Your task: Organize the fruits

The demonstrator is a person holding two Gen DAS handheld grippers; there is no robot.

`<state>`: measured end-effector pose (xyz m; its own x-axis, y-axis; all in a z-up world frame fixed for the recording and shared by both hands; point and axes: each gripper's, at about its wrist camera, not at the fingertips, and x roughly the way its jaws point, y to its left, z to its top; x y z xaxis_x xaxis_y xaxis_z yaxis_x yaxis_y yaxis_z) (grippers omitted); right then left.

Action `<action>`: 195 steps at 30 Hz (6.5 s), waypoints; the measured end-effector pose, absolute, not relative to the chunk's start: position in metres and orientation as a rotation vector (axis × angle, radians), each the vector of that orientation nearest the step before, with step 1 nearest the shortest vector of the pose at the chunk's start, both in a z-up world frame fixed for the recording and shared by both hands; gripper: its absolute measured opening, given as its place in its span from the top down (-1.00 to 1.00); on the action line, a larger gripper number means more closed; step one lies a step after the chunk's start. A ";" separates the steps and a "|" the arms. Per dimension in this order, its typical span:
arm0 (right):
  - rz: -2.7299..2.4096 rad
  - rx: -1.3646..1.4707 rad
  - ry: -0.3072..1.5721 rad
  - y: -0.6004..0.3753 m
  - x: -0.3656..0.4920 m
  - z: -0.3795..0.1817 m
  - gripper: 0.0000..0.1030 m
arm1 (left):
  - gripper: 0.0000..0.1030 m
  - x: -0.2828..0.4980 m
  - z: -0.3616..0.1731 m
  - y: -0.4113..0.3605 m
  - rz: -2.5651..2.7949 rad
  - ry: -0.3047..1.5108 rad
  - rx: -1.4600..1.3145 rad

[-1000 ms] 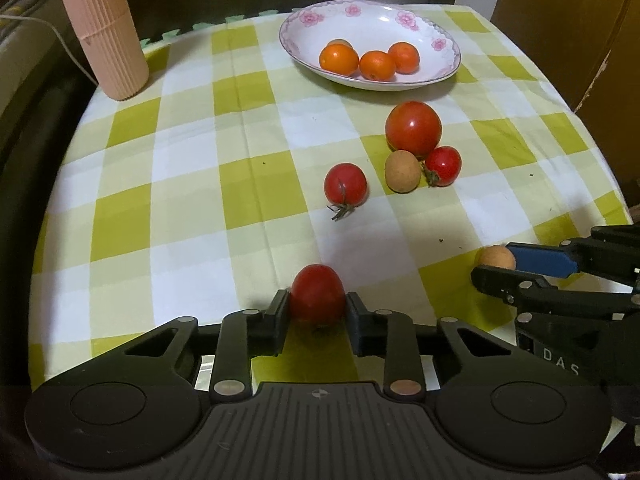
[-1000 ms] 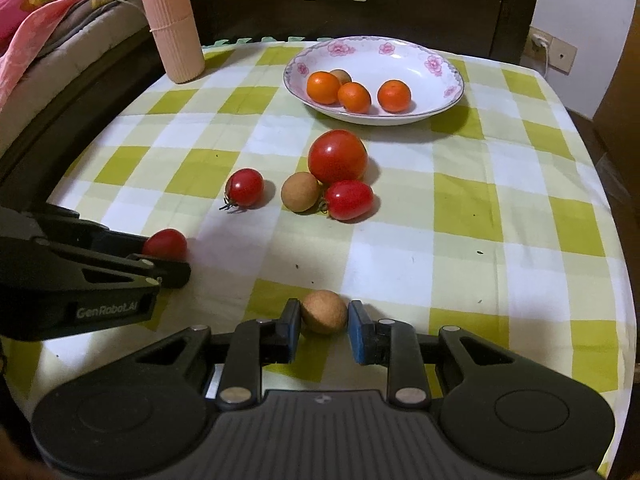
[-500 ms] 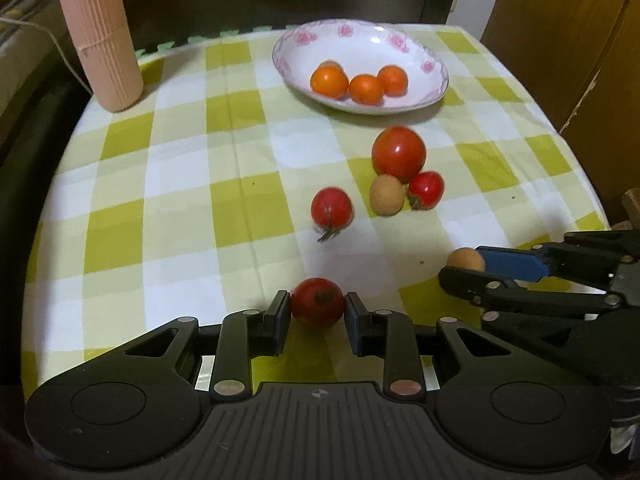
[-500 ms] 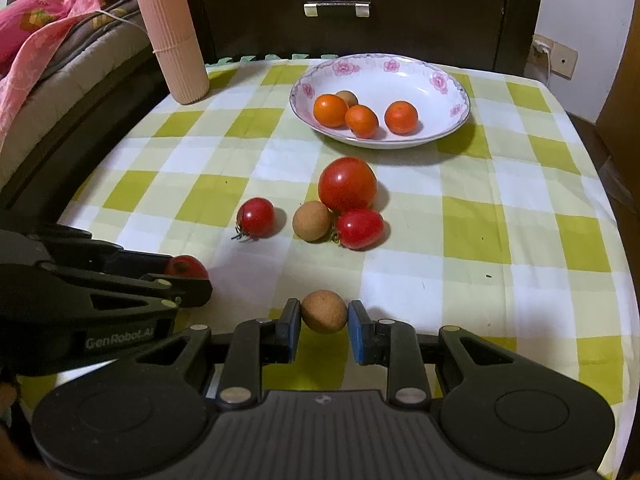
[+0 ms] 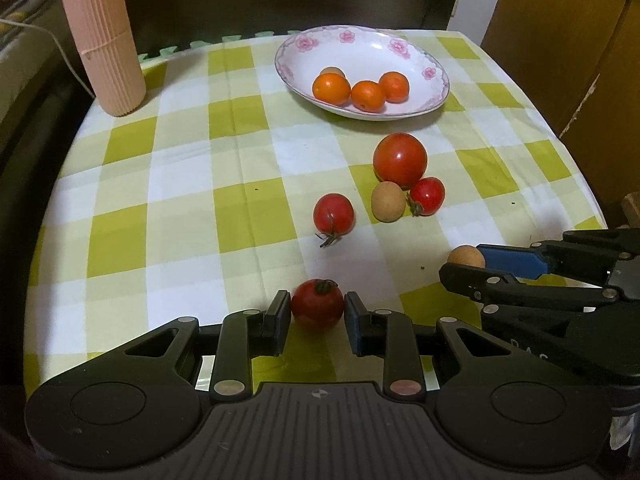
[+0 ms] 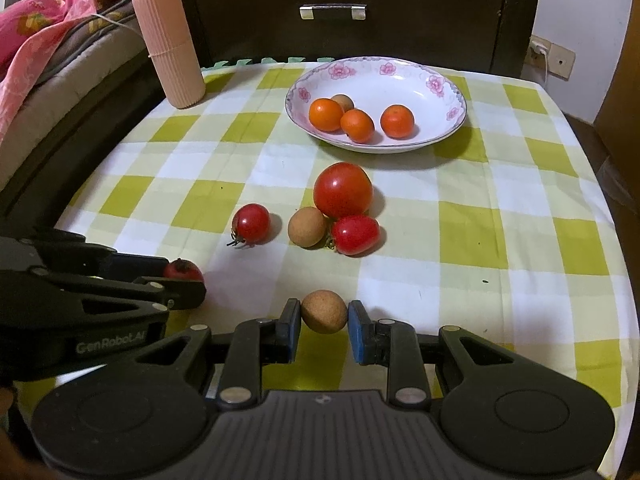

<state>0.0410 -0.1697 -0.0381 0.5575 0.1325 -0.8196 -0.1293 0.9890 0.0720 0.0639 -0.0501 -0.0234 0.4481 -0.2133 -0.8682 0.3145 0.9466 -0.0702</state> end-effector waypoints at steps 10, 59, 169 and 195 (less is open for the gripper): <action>0.158 -0.021 1.005 -0.166 0.040 -0.051 0.51 | 0.25 0.063 -0.038 -0.057 -0.327 1.087 0.165; 0.141 0.006 1.007 -0.177 0.039 -0.052 0.51 | 0.24 0.078 -0.039 -0.069 -0.359 1.034 0.150; 0.063 0.149 0.839 -0.242 0.238 -0.034 0.47 | -0.03 0.241 -0.022 -0.104 -0.327 0.902 0.060; 0.041 0.148 0.763 -0.239 0.181 0.011 0.46 | -0.29 0.194 0.025 -0.098 -0.339 0.817 0.084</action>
